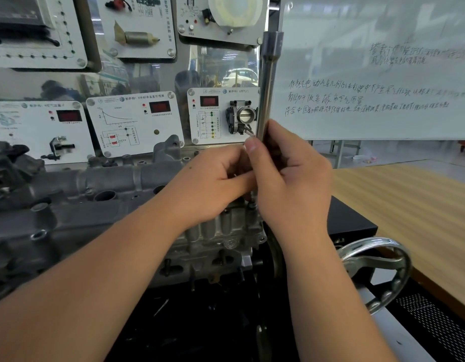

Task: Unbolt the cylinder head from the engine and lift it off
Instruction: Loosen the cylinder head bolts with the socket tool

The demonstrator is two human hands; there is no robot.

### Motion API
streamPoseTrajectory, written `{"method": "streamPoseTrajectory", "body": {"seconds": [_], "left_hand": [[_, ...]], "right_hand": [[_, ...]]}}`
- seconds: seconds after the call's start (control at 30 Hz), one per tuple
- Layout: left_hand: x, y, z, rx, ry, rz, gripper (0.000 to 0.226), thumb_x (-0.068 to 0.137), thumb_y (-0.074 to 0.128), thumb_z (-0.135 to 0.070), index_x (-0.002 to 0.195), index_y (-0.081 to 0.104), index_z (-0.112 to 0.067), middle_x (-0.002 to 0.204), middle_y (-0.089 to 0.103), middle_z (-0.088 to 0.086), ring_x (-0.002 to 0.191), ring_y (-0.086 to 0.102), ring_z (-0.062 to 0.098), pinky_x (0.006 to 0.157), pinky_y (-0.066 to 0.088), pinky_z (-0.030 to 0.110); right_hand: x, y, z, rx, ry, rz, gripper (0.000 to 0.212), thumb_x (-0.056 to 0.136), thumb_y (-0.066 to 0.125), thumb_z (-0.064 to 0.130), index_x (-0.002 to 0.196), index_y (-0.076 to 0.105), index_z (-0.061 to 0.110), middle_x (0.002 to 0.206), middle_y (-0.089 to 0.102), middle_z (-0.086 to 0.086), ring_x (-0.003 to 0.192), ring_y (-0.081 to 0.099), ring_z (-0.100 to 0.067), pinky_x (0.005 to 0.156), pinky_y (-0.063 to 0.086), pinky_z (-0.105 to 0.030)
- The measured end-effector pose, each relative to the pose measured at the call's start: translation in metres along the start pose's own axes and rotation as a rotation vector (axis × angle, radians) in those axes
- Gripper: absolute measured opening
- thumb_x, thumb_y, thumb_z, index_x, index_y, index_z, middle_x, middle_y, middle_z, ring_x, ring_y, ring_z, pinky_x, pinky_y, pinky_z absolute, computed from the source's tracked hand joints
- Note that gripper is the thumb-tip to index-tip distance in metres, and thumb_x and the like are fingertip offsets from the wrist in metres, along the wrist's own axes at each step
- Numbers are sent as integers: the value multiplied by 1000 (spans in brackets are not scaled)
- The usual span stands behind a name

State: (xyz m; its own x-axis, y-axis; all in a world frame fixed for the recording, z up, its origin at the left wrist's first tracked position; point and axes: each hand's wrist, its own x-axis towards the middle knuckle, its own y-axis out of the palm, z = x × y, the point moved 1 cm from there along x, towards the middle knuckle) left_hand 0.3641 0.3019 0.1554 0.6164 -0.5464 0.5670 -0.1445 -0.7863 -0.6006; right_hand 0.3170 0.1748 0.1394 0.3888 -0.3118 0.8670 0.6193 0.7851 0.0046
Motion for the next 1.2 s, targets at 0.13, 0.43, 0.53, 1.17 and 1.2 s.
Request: {"method": "streamPoseTrajectory", "body": {"seconds": [0.13,0.43,0.53,1.17,1.2], "left_hand": [[0,-2,0,-38,-64,51,11,99,63,-36,98,71,-30,91,77,4,91,72,30,88,56,56],[2,0,0,-51,-2,62,13,95,69,-26,98,67,-39,95,75,-5,89,72,14,82,57,36],[1,-1,1,-71,-39,36,8,95,69,-28,102,69,-24,95,76,1,92,73,22,85,57,48],[1,-2,-2,-68,-85,90,18,101,61,-28,110,73,-19,100,78,-2,97,73,16,95,55,50],[1,-2,-1,-74,-84,87,17,99,63,-27,110,73,-18,99,78,-2,96,74,16,94,56,49]], "right_hand": [[2,-3,-3,-14,4,43,16,99,56,16,102,69,7,78,62,6,72,57,-10,66,40,-19],[4,-4,0,52,33,20,35,91,67,24,124,71,16,98,69,4,94,64,-6,82,50,-18],[2,-2,0,-4,3,14,30,94,61,22,120,72,13,92,69,2,88,63,-8,77,51,-22],[1,-4,-3,120,44,-27,47,99,58,21,144,50,29,102,72,11,84,70,-3,72,57,-22],[2,-5,-2,129,46,-12,47,99,59,24,144,50,30,103,73,10,87,71,-6,74,59,-27]]}}
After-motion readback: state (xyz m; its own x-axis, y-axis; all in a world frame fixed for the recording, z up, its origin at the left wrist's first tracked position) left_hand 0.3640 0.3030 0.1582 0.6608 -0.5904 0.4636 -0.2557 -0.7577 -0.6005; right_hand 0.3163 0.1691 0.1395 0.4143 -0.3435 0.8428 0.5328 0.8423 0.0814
